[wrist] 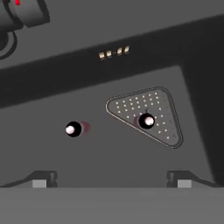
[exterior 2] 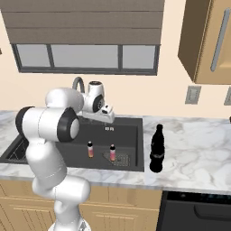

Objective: Place the large bottle from the dining counter next to the other large bottle outside the sink, and place the small bottle from the dining counter next to the other small bottle inside the sink.

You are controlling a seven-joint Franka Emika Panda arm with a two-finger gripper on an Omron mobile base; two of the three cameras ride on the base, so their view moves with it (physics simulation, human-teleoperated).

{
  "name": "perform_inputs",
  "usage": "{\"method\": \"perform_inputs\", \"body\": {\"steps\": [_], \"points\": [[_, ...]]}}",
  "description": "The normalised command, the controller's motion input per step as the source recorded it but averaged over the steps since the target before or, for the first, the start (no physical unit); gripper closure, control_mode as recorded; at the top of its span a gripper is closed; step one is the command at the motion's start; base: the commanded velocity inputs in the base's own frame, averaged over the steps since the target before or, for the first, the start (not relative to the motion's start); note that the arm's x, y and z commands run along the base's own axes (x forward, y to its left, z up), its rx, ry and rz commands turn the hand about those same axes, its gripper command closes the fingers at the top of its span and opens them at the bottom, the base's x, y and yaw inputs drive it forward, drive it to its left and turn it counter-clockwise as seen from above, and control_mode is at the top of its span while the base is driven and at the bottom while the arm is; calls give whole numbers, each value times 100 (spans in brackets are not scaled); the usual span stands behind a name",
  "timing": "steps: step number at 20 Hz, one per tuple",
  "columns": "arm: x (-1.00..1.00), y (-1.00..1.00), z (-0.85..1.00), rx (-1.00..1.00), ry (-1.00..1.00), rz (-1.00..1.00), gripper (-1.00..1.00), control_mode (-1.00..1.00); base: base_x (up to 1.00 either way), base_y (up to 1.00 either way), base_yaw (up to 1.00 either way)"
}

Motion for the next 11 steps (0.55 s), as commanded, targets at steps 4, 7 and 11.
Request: {"method": "perform_inputs", "body": {"steps": [4,7,11], "points": [[-39,-27,37,4,-2,-14,-100,-100,0,0,0],[-45,-22,39,4,-2,-14,-100,-100,0,0,0],[-41,-10,47,2,-1,-13,-100,-100,0,0,0]]}}
